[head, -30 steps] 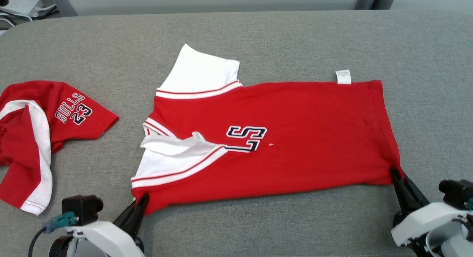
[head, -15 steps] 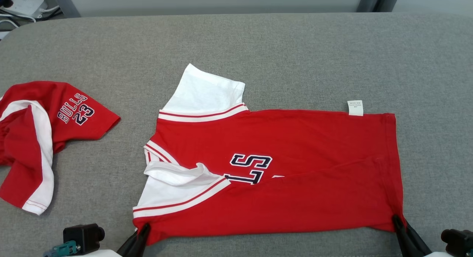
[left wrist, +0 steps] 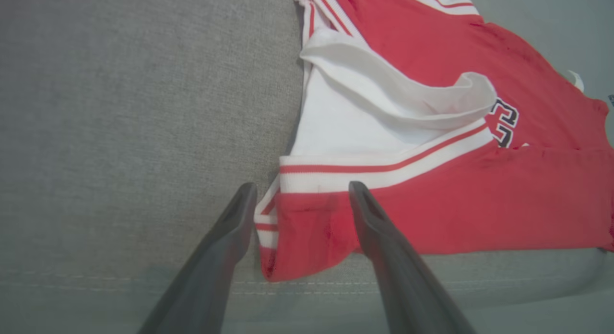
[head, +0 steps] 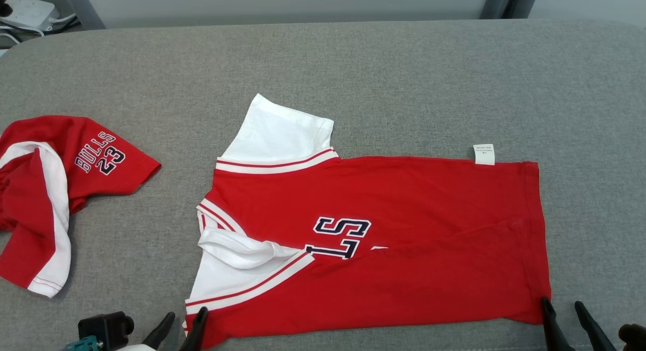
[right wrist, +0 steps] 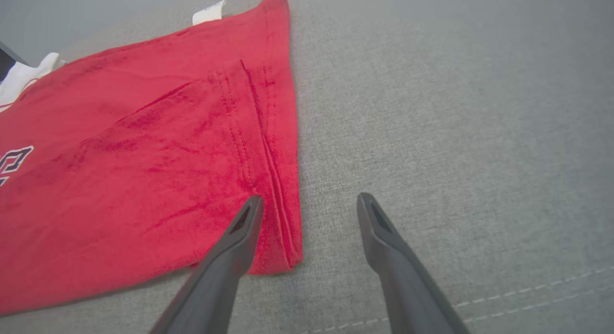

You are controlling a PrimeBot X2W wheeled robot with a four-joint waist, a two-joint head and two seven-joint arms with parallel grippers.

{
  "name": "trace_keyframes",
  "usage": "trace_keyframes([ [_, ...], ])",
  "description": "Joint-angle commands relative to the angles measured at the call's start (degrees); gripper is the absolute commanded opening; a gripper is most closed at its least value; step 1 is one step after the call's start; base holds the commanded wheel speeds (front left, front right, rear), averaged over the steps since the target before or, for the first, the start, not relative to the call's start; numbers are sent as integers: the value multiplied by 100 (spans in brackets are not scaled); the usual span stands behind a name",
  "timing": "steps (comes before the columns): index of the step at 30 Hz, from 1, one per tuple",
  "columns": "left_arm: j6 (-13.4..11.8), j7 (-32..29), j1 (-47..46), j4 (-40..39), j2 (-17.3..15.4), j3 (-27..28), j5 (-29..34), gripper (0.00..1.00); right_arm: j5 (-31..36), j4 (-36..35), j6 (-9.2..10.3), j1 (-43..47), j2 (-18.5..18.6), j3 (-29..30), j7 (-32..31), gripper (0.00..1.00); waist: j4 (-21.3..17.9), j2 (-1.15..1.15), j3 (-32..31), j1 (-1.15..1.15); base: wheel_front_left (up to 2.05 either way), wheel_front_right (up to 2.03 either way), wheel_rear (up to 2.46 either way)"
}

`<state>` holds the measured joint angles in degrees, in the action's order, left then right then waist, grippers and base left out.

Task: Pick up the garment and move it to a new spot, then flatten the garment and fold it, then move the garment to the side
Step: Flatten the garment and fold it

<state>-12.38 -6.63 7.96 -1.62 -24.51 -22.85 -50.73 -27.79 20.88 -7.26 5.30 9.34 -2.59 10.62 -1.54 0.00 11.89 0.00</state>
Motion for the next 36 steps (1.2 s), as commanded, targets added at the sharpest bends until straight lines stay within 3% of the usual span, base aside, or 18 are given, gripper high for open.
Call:
trace_keyframes([
  [1, -57, 148, -246, -166, -116, 301, 73, 100, 43, -172, -23, -7, 128, -13, 157, 100, 2, 0, -13, 0, 0, 0, 0],
  [4, -133, 376, -290, -304, -146, 442, 177, 100, 123, -331, -23, -40, 97, 184, 259, 100, -8, 0, -47, 0, 0, 0, 0],
  [9, -474, 838, -494, -743, -344, 714, 688, 100, 449, -785, -23, -148, -22, 637, 372, 100, -56, 0, -108, 0, 0, 0, 0],
  [16, -840, 1084, -966, -1038, -544, 717, 1418, 100, 883, -1258, -23, -500, -215, 755, 407, 100, -215, 0, -121, 0, 0, 0, 0],
  [36, -821, 826, -1758, -869, -567, 420, 1712, 100, 939, -1060, -23, -896, -307, 335, 419, 100, -483, 0, 70, 0, 0, 0, 0],
])
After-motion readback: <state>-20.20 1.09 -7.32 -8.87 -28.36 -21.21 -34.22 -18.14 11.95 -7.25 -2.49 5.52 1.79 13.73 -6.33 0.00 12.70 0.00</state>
